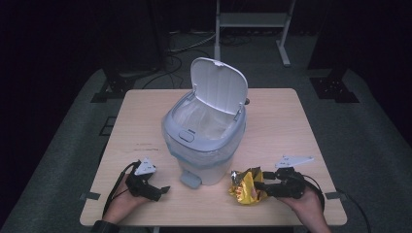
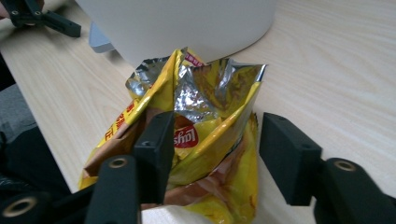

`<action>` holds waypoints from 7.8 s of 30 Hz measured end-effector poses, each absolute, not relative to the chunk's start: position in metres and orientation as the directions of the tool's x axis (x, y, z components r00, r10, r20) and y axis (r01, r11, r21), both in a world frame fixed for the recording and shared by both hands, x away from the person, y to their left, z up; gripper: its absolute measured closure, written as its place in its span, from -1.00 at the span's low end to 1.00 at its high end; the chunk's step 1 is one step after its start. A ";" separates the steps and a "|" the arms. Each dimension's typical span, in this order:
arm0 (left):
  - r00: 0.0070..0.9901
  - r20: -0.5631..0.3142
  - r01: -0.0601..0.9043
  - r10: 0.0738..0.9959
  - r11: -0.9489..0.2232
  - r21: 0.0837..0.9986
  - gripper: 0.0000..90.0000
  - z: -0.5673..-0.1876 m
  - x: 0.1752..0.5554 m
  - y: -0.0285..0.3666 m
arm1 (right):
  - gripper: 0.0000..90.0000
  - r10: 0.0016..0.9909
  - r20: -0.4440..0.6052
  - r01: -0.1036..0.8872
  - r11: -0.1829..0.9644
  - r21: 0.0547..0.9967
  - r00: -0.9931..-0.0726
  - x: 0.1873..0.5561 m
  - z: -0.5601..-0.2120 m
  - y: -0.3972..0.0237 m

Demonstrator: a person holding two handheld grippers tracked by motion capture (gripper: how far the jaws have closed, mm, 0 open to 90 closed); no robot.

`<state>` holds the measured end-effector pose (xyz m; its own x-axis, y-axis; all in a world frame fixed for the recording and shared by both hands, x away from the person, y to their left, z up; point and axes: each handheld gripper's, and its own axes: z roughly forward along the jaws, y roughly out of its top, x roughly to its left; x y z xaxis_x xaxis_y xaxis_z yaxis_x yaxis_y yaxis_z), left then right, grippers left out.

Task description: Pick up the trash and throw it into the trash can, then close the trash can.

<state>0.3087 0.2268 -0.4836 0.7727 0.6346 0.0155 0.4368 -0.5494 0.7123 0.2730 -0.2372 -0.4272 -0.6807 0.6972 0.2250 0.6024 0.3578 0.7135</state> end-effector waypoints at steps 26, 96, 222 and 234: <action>0.773 0.016 0.437 0.634 -0.550 0.712 -1.00 -0.484 0.309 0.227 | 0.97 0.660 0.231 0.602 0.414 0.683 -0.715 0.272 -0.428 -0.242; 0.773 0.018 0.435 0.634 -0.551 0.712 -1.00 -0.483 0.311 0.228 | 0.97 0.590 0.180 0.418 0.296 0.859 -0.787 0.296 -0.312 -0.261; 0.769 0.017 0.439 0.639 -0.547 0.713 -1.00 -0.484 0.310 0.228 | 1.00 0.569 0.101 0.226 0.154 0.962 -0.816 0.373 -0.221 -0.229; 0.769 0.016 0.439 0.639 -0.547 0.713 -1.00 -0.484 0.310 0.228 | 1.00 0.545 0.150 0.256 0.123 0.959 -0.825 0.394 -0.223 -0.220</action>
